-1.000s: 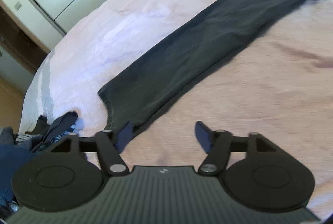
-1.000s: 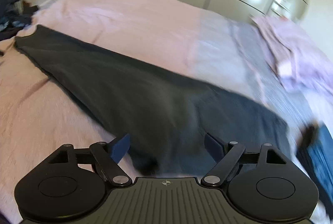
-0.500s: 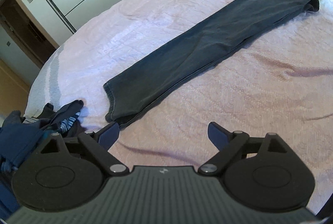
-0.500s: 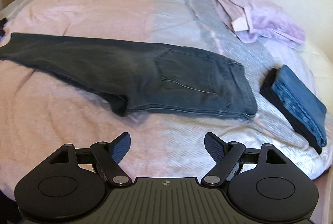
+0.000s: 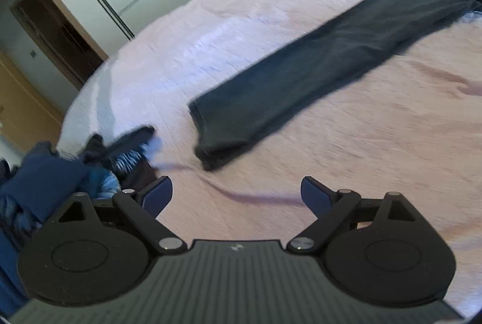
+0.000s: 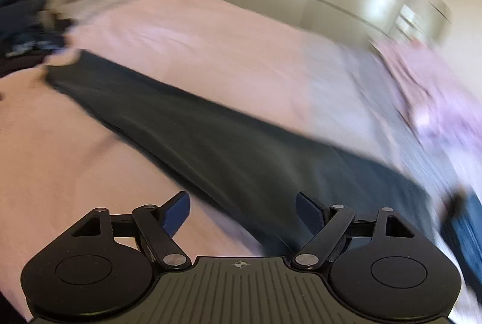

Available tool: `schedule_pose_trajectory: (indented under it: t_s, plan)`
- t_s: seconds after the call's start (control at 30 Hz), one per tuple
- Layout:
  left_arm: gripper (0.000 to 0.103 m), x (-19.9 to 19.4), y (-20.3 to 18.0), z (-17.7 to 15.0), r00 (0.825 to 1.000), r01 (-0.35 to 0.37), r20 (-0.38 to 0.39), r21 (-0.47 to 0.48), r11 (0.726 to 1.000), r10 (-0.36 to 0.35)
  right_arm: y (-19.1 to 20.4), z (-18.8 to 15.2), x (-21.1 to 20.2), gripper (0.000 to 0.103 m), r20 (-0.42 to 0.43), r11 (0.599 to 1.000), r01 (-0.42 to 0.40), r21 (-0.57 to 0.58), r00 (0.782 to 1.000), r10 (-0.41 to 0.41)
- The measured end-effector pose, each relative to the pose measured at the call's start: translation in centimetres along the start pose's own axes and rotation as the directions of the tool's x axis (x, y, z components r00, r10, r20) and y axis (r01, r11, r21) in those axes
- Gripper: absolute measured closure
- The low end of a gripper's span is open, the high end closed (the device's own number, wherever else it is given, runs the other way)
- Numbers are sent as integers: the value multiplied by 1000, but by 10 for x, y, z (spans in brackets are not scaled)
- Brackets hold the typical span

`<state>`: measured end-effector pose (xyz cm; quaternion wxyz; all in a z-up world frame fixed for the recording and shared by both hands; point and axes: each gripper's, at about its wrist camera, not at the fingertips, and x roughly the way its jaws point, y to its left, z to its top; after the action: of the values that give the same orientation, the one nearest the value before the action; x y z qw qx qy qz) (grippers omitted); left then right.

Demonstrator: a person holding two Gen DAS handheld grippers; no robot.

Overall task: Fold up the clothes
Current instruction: 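Grasp the jeans leg hems with the right gripper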

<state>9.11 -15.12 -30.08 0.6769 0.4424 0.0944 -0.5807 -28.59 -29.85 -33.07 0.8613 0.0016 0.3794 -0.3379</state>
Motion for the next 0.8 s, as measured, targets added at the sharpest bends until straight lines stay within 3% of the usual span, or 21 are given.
schedule_pose_trajectory:
  t_s: [0.03, 0.13, 0.3, 0.43, 0.53, 0.8]
  plan:
    - [13, 5, 2, 1, 1000, -17, 14, 18, 1000, 17, 15, 9, 10, 24, 18, 999, -24, -49, 1000, 24]
    - [17, 23, 5, 5, 999, -45, 27, 71, 996, 43, 66, 34, 47, 43, 62, 974, -79, -214, 994, 94]
    - [17, 57, -2, 5, 997, -54, 72, 164, 985, 43, 141, 67, 110, 48, 110, 892, -109, -440, 979, 173]
    - [17, 90, -20, 0, 995, -81, 89, 334, 939, 54, 181, 75, 152, 50, 98, 817, -103, -567, 977, 191]
    - [17, 107, -24, -3, 994, -83, 98, 380, 921, 49, 199, 74, 172, 50, 90, 777, -90, -623, 978, 186]
    - [16, 109, 0, -14, 994, -106, 54, 311, 945, 94, 251, 98, 208, 50, 122, 734, -122, -668, 955, 270]
